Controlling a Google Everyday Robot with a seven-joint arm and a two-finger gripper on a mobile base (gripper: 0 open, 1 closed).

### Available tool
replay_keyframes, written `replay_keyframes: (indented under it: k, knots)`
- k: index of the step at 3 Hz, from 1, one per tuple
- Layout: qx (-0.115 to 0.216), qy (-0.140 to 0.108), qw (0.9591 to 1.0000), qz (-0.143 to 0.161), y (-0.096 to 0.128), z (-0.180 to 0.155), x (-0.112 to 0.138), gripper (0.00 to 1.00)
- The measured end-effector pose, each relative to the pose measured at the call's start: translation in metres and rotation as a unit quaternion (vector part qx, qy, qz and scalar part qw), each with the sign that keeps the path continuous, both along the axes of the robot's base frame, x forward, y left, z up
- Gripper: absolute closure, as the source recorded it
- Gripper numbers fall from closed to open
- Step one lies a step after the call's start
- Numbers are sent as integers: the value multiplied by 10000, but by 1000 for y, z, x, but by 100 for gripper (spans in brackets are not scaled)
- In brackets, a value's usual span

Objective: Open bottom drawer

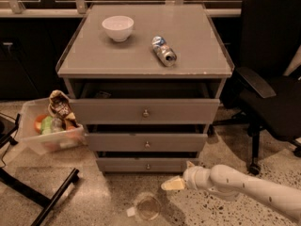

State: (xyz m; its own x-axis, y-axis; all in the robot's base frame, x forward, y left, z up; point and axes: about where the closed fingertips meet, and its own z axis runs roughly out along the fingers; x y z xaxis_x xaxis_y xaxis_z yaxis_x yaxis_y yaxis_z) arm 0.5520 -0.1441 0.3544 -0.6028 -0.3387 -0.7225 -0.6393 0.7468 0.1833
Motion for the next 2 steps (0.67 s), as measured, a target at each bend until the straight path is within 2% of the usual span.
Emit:
replay_keyframes:
  k: [1,2]
  knots:
    - [-42,-16,10000,-74,-9,-44,33,0]
    - [-37,-155,9999,43,-5,-76,72,0]
